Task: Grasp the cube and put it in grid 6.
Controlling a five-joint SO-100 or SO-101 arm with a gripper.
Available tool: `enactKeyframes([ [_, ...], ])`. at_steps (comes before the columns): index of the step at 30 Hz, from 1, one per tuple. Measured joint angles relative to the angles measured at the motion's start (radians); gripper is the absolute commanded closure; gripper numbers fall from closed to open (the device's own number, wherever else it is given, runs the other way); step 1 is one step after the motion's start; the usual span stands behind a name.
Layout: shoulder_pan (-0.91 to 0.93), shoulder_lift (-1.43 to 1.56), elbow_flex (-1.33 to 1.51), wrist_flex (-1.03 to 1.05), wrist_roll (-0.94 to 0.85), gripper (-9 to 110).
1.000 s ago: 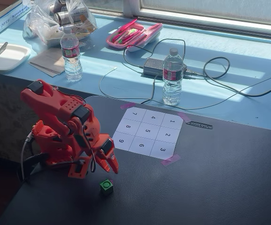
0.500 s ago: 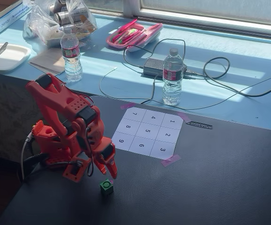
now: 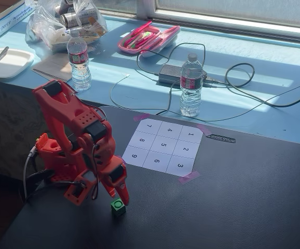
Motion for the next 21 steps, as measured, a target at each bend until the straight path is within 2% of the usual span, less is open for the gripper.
enactKeyframes([
  [21,0.048,-0.121,0.000,-0.066,0.000,74],
])
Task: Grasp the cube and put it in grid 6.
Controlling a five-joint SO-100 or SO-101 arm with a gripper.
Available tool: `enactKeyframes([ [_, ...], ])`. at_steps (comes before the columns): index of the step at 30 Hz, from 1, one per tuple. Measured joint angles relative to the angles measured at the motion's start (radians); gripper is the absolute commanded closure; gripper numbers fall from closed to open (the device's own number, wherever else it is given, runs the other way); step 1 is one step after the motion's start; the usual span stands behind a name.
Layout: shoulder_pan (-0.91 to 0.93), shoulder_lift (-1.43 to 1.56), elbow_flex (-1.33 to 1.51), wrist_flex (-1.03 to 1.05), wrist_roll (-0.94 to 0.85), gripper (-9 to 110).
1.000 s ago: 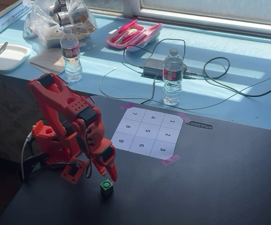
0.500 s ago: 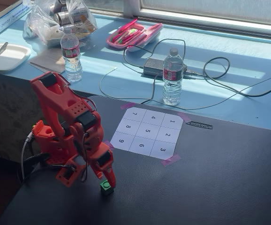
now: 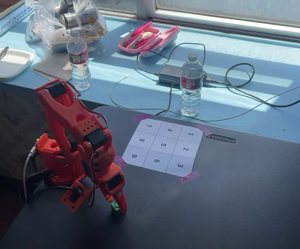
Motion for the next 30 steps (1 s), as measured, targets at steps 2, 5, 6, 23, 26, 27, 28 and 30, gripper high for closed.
enactKeyframes([
  [2,0.000,-0.023,0.000,-0.011,0.000,75],
  [5,0.011,-0.048,0.000,-0.031,0.000,86],
  [6,0.011,-0.055,0.000,-0.040,0.000,92],
  [23,-0.021,-0.063,-0.106,0.021,-0.052,101],
  [26,-0.071,-0.072,-0.247,0.138,-0.058,101],
  [27,-0.092,-0.081,-0.291,0.169,-0.058,101],
  [28,-0.120,-0.089,-0.334,0.196,-0.058,101],
  [30,-0.173,-0.106,-0.394,0.238,-0.058,101],
])
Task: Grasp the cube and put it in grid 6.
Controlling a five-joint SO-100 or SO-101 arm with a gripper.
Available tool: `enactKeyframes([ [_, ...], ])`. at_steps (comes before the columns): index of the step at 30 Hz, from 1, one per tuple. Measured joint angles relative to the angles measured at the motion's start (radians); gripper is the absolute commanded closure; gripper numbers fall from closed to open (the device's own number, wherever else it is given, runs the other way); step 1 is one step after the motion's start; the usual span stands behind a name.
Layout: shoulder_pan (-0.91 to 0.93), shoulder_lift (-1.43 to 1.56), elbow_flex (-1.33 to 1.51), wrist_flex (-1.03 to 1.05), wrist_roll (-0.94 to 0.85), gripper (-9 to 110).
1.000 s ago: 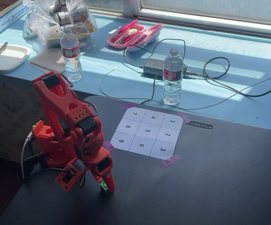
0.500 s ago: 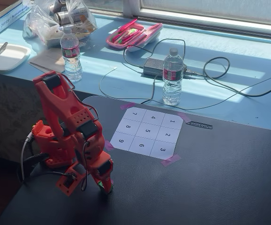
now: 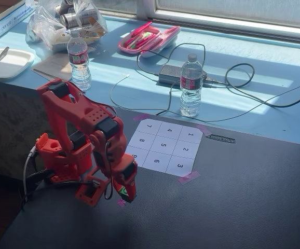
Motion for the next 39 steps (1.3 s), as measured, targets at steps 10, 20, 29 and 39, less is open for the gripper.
enactKeyframes([
  [10,-0.310,-0.155,-0.232,0.189,0.028,101],
  [20,-0.617,-0.285,-0.359,0.259,0.101,101],
  [29,-0.749,-0.434,-0.367,0.196,0.141,101],
  [39,-0.744,-0.497,-0.367,0.103,0.143,101],
])
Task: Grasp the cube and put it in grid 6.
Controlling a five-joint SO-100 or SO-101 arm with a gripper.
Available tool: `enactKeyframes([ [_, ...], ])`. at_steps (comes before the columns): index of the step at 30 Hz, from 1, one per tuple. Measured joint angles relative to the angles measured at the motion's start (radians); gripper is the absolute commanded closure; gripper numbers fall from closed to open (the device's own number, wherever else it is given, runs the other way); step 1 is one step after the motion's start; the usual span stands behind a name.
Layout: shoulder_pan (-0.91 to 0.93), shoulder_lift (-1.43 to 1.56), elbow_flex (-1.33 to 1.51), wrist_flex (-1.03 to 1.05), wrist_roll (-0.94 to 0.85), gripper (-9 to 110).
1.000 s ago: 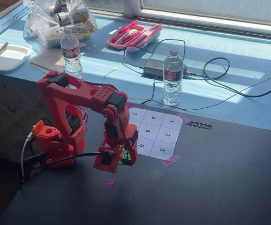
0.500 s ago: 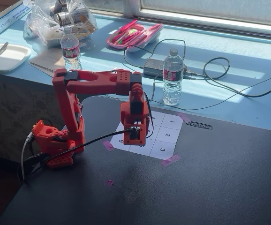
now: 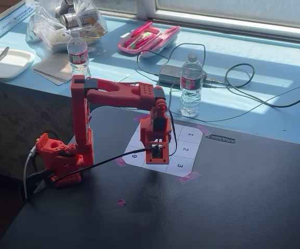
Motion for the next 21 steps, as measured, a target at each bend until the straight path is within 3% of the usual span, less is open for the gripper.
enactKeyframes([
  [8,-0.002,-0.064,0.000,-0.058,-0.002,101],
  [21,-0.032,-0.080,0.000,-0.060,-0.071,77],
])
